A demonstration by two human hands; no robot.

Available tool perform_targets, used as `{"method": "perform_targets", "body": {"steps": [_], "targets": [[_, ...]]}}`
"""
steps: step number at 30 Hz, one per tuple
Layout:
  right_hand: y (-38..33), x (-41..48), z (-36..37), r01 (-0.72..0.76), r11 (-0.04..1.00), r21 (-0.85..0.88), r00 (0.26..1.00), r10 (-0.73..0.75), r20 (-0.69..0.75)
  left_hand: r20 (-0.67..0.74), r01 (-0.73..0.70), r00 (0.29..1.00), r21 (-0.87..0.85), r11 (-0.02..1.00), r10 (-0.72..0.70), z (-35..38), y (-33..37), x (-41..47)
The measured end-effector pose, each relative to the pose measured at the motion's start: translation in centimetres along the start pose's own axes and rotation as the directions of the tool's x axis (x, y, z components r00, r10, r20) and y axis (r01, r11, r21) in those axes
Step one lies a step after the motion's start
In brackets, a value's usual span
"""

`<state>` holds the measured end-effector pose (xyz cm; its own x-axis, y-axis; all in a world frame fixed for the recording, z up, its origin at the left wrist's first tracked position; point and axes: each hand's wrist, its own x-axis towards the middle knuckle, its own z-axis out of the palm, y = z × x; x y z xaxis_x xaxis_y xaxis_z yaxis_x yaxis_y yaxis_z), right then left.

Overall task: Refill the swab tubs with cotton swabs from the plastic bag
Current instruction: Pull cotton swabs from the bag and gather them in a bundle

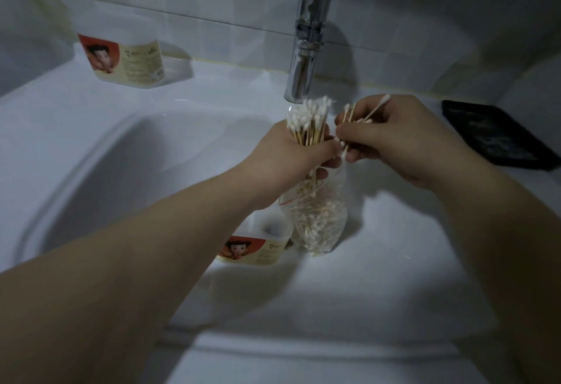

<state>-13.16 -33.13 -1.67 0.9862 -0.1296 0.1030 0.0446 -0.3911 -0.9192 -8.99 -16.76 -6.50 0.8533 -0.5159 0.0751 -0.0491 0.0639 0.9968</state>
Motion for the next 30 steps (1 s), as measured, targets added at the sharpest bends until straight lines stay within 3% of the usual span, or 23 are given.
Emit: {"method": "perform_targets", "body": {"steps": [10,17,30], "targets": [[0.3,0.4,0.1,-0.022,0.985,0.172,0.997,0.034,-0.062,-0.007,0.037,0.999,-0.056,0.998,-0.038,-0.3,0.2,0.2],[0.4,0.3,0.0,-0.026,0.992,0.12,0.999,0.029,-0.021,-0.006,0.059,0.998,-0.064,0.996,-0.059,-0.1,0.1,0.0],[0.4,0.9,-1.0,0.061,0.955,0.29,0.986,-0.012,-0.168,-0.127,0.126,0.982,-0.105,0.986,-0.139,-0.2,0.0,0.4]]}}
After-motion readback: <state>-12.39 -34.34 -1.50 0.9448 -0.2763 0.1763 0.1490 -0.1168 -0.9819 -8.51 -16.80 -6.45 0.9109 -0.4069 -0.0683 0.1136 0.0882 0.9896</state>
